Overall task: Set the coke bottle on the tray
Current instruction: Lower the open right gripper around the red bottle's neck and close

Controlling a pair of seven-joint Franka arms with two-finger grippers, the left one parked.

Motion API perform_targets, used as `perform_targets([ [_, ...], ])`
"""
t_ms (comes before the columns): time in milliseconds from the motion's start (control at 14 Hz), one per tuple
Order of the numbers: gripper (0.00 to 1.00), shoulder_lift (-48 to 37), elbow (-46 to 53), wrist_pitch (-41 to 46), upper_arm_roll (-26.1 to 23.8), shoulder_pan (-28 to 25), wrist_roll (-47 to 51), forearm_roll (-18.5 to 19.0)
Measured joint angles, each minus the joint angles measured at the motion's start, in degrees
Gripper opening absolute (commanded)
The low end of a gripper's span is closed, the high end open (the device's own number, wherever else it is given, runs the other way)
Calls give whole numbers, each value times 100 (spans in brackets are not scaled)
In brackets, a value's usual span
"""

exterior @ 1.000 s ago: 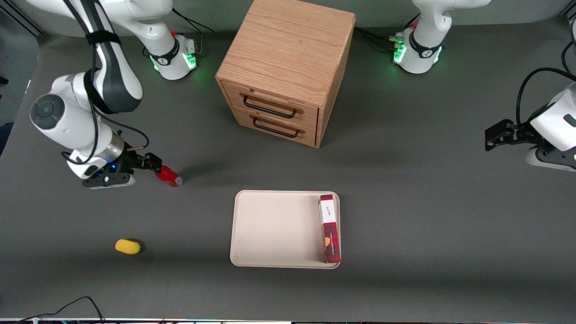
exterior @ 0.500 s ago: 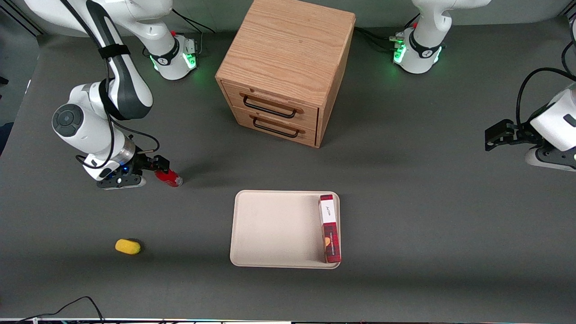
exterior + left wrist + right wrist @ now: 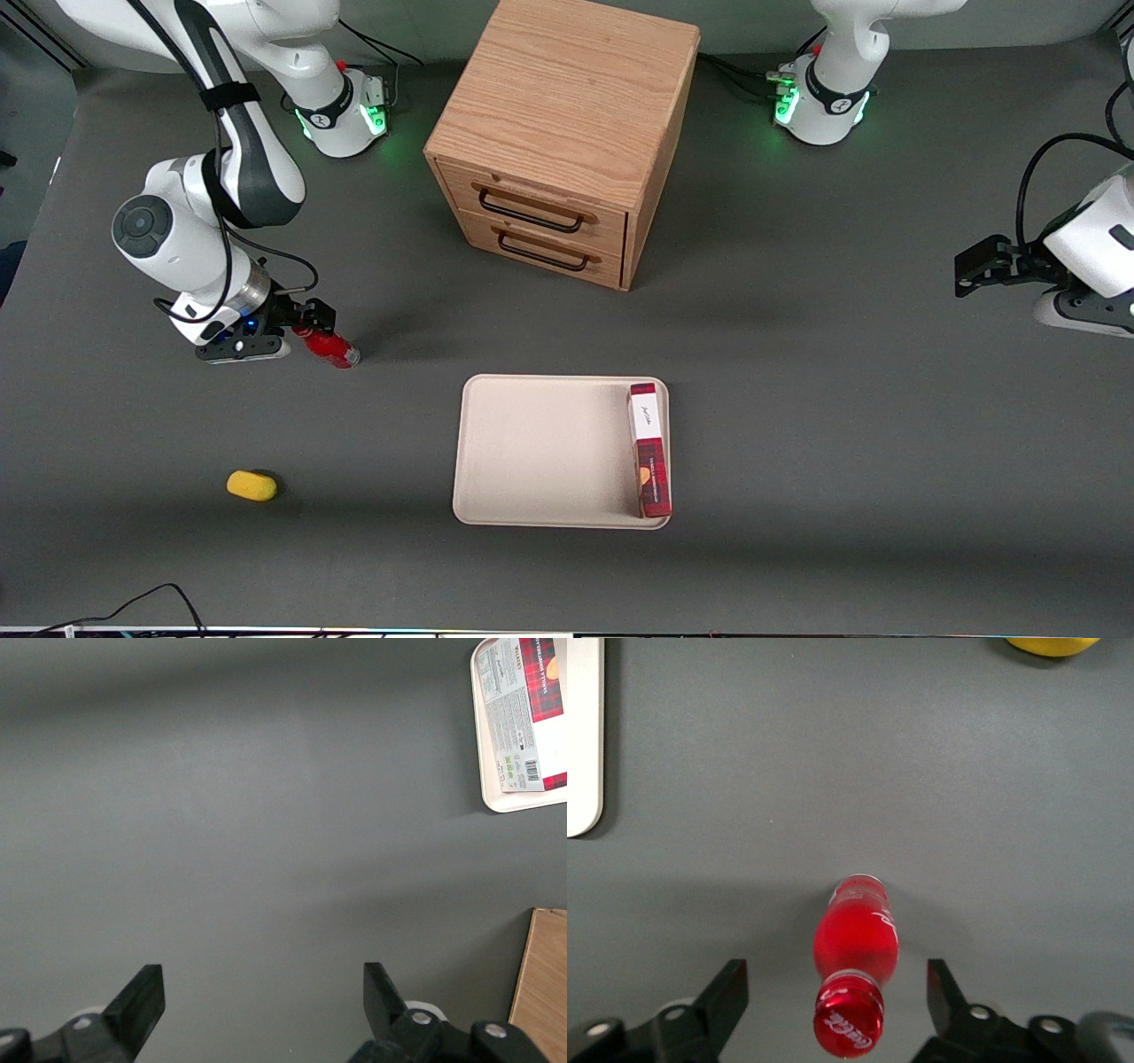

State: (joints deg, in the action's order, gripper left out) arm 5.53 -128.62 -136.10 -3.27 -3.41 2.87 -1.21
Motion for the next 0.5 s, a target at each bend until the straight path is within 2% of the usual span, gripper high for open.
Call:
perform_targets([
  [286, 60, -72, -65, -2, 2, 20, 0, 0],
  [500, 28, -118, -107, -3, 2, 21, 0, 0],
])
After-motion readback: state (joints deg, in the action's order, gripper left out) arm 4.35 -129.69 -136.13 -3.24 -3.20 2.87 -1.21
